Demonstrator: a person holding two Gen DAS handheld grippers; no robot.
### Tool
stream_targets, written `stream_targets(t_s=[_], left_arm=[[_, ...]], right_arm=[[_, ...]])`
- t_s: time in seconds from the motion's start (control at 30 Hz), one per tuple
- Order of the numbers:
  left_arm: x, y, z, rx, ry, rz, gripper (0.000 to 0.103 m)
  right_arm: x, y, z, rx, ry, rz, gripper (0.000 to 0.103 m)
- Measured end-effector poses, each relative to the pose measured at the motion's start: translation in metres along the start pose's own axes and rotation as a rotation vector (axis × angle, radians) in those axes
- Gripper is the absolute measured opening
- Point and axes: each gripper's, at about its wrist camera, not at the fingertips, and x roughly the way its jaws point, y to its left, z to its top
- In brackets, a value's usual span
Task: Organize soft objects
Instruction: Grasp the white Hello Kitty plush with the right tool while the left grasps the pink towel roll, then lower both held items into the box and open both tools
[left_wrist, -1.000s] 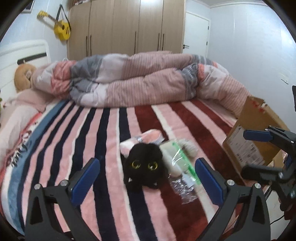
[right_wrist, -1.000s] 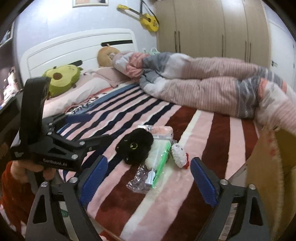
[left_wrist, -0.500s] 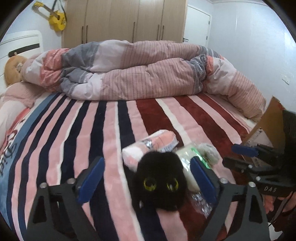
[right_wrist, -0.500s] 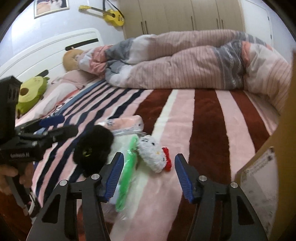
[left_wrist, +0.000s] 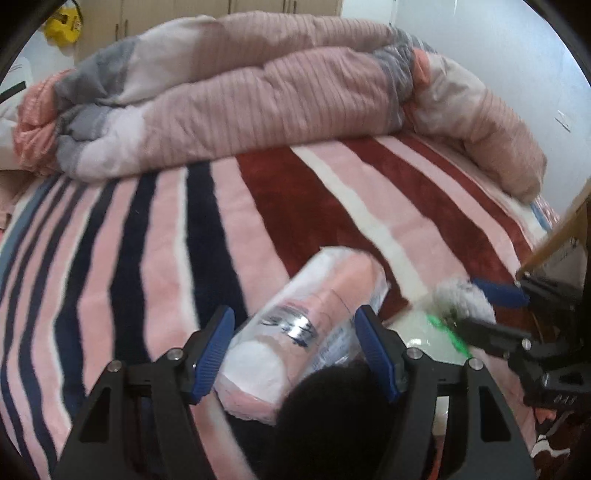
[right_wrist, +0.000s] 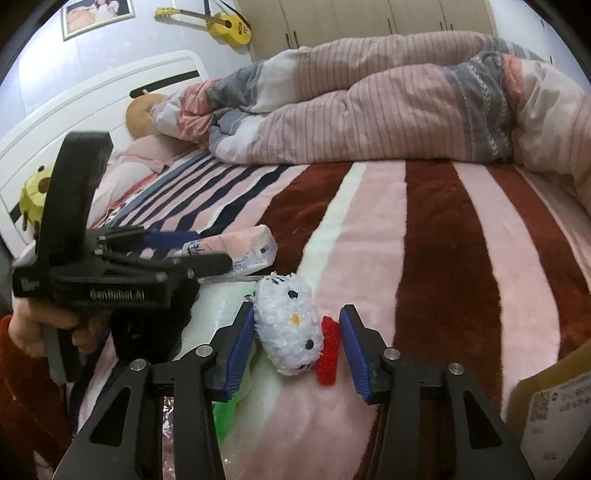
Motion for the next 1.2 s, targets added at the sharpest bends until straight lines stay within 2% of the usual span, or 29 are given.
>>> stream_targets(t_s=[0.03, 0.07, 0.1, 0.17, 0.3, 0.5, 0.73, 0.93, 1.2], left_arm=[[0.000, -0.001, -0.002, 0.000, -0.005, 0.000, 0.063], [0.000, -0.001, -0.003, -0.006, -0.008, -0.011, 0.053], [-0.001, 0.000, -0.003, -0.017, -0.004, -0.035, 0.041], [-0.002, -0.002, -0.005, -0.020, 0.005, -0.049, 0.037], [-0.009, -0.012, -0.007, 0.015, -0.003, -0.011, 0.026], [-0.026, -0.013, -0.007, 0.014, -0.039, 0.019, 0.021], [-0.069, -0.015, -0.004, -0.007, -0.103, 0.042, 0.020], [-0.124, -0.038, -0.007, 0.018, -0.167, 0.066, 0.020], [-0.200, -0.083, -0.021, 0.045, -0.249, 0.078, 0.019]], right_arm=[[0.001, -0.001, 0.000, 0.004, 0.002, 0.004, 0.039], [0.001, -0.001, 0.000, 0.005, 0.006, 0.009, 0.033], [0.002, 0.000, 0.000, 0.000, 0.009, 0.003, 0.031], [0.000, 0.002, 0.000, -0.011, 0.004, -0.005, 0.027], [-0.008, 0.008, -0.001, -0.019, -0.017, -0.011, 0.025], [-0.026, 0.016, 0.000, -0.024, -0.059, -0.014, 0.025], [-0.056, 0.035, 0.002, -0.059, -0.105, 0.005, 0.025], [-0.098, 0.055, 0.003, -0.087, -0.159, 0.026, 0.025], [-0.174, 0.071, -0.002, -0.126, -0.225, 0.020, 0.025]])
